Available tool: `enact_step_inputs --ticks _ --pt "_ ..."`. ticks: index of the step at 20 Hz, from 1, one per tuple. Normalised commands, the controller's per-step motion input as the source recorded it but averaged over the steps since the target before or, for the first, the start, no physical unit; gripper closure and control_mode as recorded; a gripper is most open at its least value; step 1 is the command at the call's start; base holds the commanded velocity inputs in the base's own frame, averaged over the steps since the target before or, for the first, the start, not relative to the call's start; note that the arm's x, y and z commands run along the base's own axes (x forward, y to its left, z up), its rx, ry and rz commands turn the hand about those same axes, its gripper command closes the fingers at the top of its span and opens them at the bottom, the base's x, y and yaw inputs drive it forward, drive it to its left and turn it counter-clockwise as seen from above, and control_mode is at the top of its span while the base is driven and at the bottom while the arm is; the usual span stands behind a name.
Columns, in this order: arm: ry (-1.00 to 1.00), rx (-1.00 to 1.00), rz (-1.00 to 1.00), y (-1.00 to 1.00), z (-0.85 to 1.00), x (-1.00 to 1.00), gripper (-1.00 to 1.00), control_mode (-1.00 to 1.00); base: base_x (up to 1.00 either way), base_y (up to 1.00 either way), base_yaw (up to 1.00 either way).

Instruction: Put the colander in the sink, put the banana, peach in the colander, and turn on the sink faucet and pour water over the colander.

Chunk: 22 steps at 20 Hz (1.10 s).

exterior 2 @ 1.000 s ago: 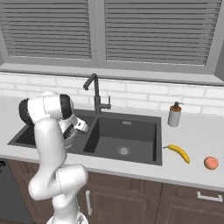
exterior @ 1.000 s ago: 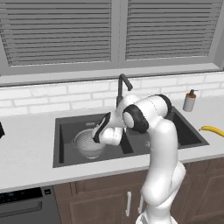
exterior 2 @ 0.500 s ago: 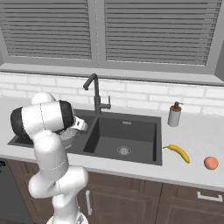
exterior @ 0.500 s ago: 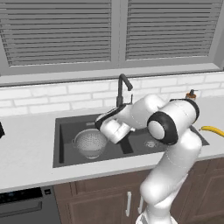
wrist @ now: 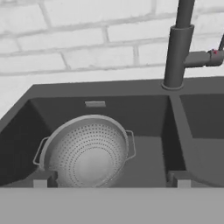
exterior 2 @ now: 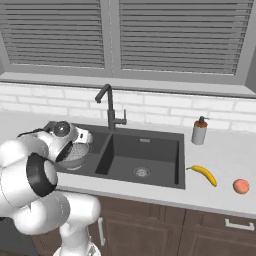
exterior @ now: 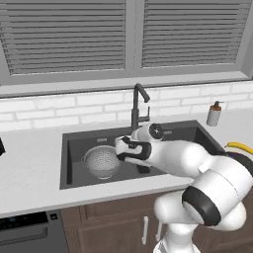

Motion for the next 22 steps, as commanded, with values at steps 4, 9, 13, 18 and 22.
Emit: enact_step_inputs --ticks 4,9,13,18,22 --pt "0.13 -0.16 0.18 0.41 1.0 -0.23 -1.0 -1.0 0.0 0.0 0.0" --pt "0.25 -0.21 0.15 0.28 1.0 -0.26 -1.0 -1.0 0.0 0.0 0.0" --pt "0.25 -0.17 0.11 -0.15 0.59 -0.83 -1.0 -1.0 0.0 0.0 0.0" --pt "-0.03 0.0 0.09 -0.71 -0.29 -1.0 -1.0 -1.0 0.0 0.0 0.0" --pt "-0.17 0.03 0.08 -0.89 -0.41 -0.89 -1.0 -1.0 0.0 0.0 0.0"
